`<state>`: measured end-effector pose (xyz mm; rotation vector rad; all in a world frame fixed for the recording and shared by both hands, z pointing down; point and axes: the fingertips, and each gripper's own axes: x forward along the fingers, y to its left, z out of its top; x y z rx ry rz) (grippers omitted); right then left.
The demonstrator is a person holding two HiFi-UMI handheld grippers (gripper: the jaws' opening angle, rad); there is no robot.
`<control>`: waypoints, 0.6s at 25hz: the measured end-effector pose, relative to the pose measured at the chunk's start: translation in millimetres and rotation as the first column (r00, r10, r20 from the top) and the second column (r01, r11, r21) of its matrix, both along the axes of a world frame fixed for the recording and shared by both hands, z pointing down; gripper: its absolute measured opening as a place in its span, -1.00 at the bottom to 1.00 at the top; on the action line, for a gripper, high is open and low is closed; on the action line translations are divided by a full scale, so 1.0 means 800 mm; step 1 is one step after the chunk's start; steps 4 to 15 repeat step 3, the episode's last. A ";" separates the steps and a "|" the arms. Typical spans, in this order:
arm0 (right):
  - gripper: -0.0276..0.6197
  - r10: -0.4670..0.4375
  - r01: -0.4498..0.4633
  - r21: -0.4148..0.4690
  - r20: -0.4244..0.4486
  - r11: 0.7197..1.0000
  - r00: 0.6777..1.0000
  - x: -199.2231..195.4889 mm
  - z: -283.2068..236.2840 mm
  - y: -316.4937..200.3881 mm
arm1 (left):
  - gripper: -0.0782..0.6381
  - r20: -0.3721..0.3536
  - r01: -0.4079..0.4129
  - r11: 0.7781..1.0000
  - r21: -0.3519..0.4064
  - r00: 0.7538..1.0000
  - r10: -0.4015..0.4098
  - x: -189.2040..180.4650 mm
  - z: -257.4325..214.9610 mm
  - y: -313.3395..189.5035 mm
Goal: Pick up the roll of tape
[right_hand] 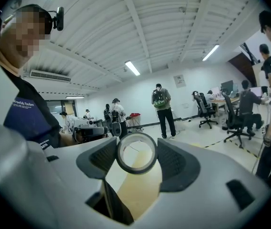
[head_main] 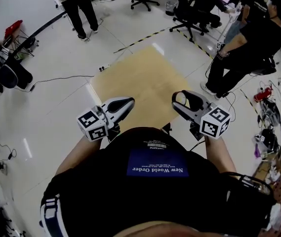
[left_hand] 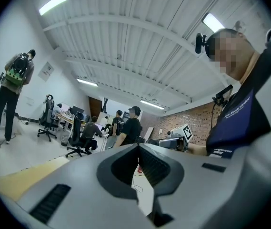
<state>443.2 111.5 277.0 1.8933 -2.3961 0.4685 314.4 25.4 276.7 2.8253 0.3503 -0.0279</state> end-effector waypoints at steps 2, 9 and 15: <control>-0.11 -0.002 0.002 0.002 -0.002 1.000 1.000 -0.003 -0.001 -0.002 | -0.76 0.000 0.000 1.000 0.000 1.000 0.000 -0.002 -0.001 -0.002; -0.11 -0.002 0.002 0.004 -0.003 1.000 1.000 -0.004 -0.002 -0.004 | -0.76 -0.002 -0.002 1.000 0.001 1.000 0.002 -0.003 -0.001 -0.003; -0.11 -0.002 0.002 0.004 -0.003 1.000 1.000 -0.004 -0.002 -0.004 | -0.76 -0.002 -0.002 1.000 0.001 1.000 0.002 -0.003 -0.001 -0.003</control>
